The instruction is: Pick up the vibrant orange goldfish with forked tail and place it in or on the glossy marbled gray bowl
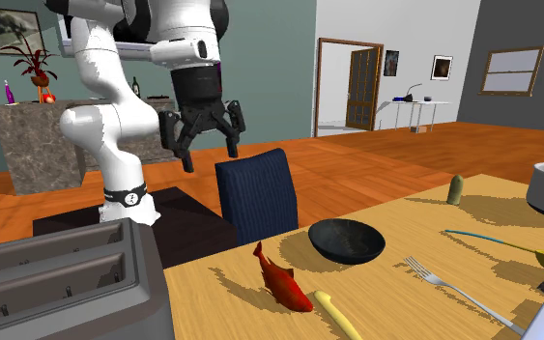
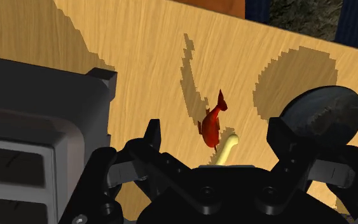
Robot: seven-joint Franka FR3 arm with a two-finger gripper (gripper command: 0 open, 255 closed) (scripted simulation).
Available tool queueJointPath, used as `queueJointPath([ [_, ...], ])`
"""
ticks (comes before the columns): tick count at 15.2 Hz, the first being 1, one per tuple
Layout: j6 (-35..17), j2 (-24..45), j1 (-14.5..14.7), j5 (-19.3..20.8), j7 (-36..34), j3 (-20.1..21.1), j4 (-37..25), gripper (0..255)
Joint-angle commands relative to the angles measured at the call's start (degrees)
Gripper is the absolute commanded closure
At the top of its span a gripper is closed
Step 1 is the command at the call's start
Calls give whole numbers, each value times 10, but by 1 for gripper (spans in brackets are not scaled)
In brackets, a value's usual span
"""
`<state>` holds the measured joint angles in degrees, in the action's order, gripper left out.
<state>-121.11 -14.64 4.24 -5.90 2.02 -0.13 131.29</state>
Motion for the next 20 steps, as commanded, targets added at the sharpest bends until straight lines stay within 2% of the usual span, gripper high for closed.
queueJointPath([
  [1, -27, 44, 3, 2, 6, 3, -14, 0],
  [7, -86, 173, 12, 13, 20, 12, -74, 0],
  [13, -123, 305, 21, 31, 28, 18, -159, 0],
  [20, -163, 348, 23, 33, 28, 19, -161, 0],
])
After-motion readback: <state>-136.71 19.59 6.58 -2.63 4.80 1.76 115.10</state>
